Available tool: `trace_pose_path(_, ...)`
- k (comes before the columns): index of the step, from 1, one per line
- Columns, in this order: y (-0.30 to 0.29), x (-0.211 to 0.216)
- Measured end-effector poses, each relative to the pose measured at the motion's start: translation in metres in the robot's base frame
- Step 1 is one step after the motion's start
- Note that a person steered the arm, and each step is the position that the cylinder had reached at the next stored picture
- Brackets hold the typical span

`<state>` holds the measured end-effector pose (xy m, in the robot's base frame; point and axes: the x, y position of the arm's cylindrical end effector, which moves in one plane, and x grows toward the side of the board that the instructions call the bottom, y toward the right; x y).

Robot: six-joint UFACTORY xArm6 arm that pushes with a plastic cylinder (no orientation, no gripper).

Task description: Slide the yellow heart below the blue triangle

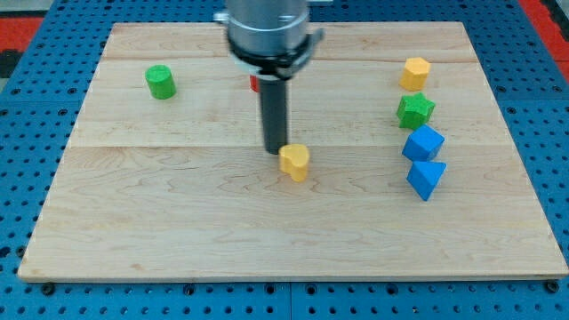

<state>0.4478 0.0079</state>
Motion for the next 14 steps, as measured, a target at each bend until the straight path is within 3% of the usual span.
trace_pose_path(1, 0.074, 0.030)
trace_pose_path(2, 0.046, 0.052)
trace_pose_path(4, -0.057, 0.045)
trace_pose_path(5, -0.050, 0.078)
trace_pose_path(7, 0.088, 0.093)
trace_pose_path(9, 0.097, 0.100)
trace_pose_path(11, 0.092, 0.067)
trace_pose_path(14, 0.129, 0.088)
